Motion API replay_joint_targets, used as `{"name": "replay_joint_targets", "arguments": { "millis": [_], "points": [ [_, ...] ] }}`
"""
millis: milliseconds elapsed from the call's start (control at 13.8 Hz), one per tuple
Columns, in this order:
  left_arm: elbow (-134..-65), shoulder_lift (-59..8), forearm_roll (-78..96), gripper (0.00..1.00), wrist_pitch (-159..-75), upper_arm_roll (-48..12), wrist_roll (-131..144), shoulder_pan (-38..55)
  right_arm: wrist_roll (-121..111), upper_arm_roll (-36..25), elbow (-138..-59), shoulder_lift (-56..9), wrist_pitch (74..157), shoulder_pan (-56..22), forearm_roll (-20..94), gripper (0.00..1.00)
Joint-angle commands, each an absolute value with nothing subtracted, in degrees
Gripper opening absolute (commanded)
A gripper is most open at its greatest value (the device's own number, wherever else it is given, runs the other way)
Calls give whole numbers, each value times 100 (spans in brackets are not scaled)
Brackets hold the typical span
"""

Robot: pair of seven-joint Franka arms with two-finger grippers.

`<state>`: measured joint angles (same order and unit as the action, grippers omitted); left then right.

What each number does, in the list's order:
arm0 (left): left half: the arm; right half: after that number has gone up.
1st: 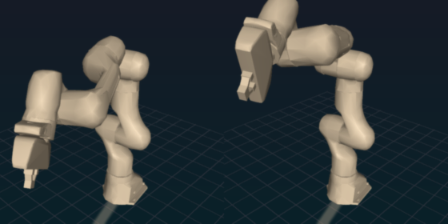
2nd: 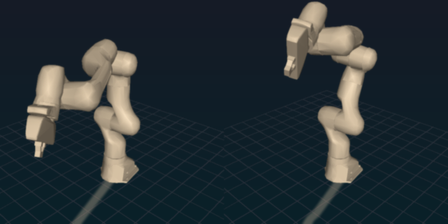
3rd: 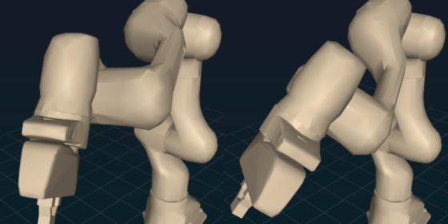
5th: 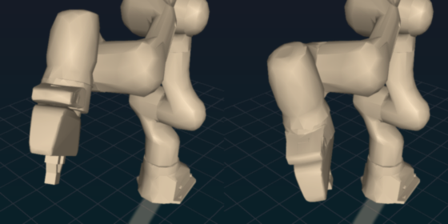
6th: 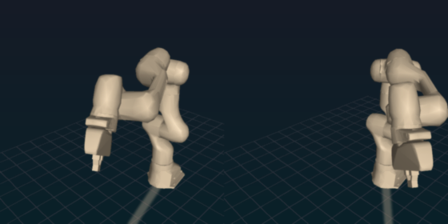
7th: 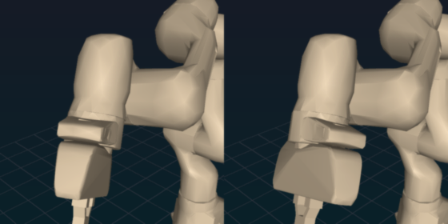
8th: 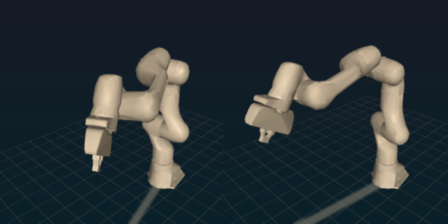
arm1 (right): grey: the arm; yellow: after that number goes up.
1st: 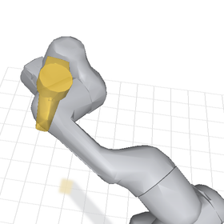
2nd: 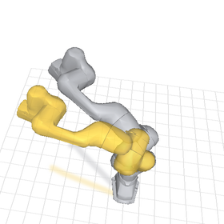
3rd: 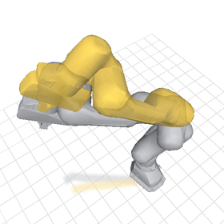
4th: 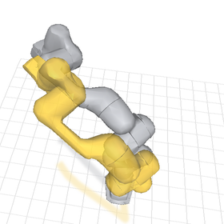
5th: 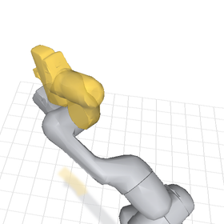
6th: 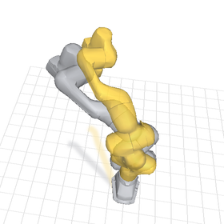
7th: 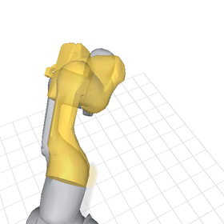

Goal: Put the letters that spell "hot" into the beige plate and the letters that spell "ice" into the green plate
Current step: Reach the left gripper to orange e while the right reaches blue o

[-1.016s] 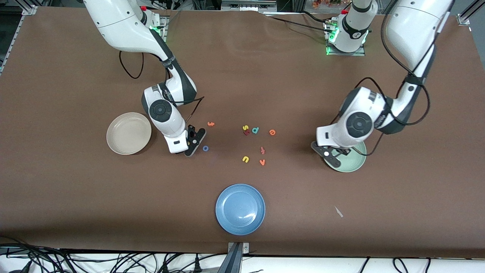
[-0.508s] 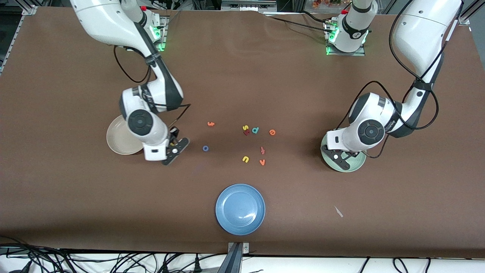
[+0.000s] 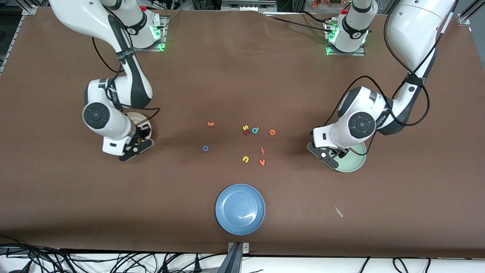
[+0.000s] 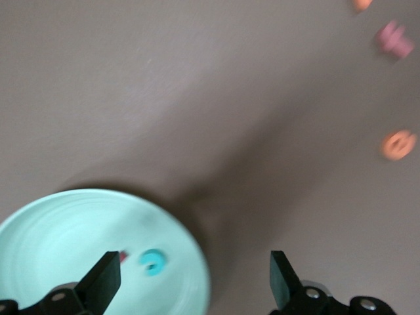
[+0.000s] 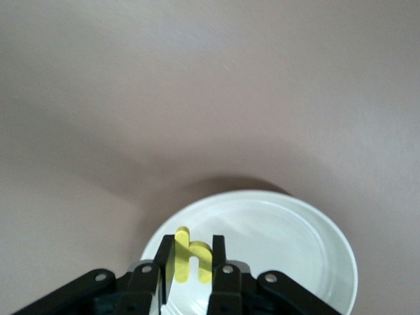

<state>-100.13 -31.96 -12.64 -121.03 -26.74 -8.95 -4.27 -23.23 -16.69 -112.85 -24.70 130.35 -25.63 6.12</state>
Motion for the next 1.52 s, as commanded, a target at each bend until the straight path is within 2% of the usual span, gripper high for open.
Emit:
{"name": "replay_joint_targets", "arguments": {
  "millis": [0,73,145,218,290,726,1161,1306,1379,1451],
  "points": [
    [-9818,-3137,-1143,100,-11865,-2681,267,121,-2259,-2029,-11724,-2223,13245,-2602,1315,0],
    [-9809,-3164,-1143,100,-11874,-2681,829,323,-2267,-2152,-11742,-2250,13245,-2602,1658,0],
    [-9800,-3173,-1186,100,-11900,-2672,1435,543,-2268,-2240,-11733,-2276,13236,-2593,1818,27],
    [-9791,-3199,-1230,100,-11926,-2672,1833,684,-2268,-2276,-11733,-2311,13245,-2549,1845,92],
    [-9765,-3278,-1170,100,-11935,-2672,2081,738,-2268,-2285,-11725,-2312,13236,-2497,1846,100],
    [-9668,-3664,-1177,100,-12269,-2672,4012,905,-1013,-2127,-11549,-2303,13192,-2707,1846,100],
    [-9782,-4025,-1230,98,-12979,-2637,6062,1221,1773,-2083,-10786,-2741,13201,-3629,1854,100],
    [-9879,-4087,-1457,85,-13131,-2628,6091,1169,2344,-2083,-10496,-3005,13219,-3866,1872,100],
    [-9905,-4096,-1529,73,-13148,-2628,6169,1143,2521,-2083,-10329,-3145,13227,-3928,1916,100],
    [-9914,-4104,-1529,71,-13157,-2628,6179,1134,2557,-2013,-10075,-3329,13193,-3946,2055,100]
  ]
}}
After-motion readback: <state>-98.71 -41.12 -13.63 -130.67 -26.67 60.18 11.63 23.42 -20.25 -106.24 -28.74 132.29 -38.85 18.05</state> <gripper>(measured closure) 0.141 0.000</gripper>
